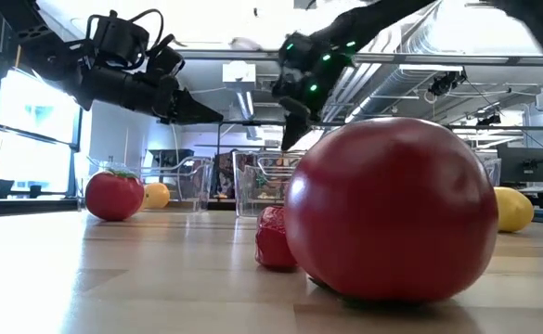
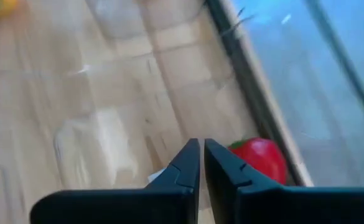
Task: Sort produce into baskets
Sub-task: Put the chili pepper into the right transparent bin
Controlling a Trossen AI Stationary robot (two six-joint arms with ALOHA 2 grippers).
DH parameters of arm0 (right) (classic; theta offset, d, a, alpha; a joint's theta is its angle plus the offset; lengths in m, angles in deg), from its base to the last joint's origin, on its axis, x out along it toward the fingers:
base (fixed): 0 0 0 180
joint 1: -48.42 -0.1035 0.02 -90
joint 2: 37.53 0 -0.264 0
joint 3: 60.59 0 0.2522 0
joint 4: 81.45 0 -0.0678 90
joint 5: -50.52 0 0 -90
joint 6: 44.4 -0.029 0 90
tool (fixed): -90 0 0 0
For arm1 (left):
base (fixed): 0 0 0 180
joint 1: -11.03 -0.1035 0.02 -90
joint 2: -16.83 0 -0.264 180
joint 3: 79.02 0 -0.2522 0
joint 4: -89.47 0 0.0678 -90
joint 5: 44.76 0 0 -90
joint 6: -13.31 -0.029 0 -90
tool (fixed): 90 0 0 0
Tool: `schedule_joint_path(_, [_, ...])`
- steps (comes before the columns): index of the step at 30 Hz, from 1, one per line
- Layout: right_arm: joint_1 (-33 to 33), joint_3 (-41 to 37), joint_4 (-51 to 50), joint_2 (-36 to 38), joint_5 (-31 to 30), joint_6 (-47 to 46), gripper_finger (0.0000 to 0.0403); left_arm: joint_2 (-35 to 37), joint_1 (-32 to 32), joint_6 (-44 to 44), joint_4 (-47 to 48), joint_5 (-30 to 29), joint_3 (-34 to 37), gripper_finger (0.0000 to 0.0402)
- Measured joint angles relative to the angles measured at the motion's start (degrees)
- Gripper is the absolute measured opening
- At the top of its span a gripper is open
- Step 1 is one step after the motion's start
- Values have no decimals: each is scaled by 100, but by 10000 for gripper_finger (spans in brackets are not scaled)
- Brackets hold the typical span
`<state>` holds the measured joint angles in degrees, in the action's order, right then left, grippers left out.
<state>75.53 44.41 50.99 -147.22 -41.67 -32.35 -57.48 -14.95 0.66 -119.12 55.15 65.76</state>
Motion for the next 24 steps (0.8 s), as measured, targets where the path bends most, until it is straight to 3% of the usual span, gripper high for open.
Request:
schedule_joint_path(7, [-479, -2468, 1717, 1820, -379, -1024, 4, 0, -26, -99, -39, -11, 2, 0])
schedule_joint_path(12, [-1000, -3766, 2237, 2732, -741, -1740, 1, 0, -26, -148, -89, -13, 2, 0])
schedule_joint_path(17, [-1720, -4675, 2798, 3304, -1190, -2397, 0, 0, -26, -151, -87, -15, 2, 0])
schedule_joint_path(24, [-2777, -5489, 3695, 3339, -1743, -2773, 0, 0, -26, -355, -123, -22, -19, 0])
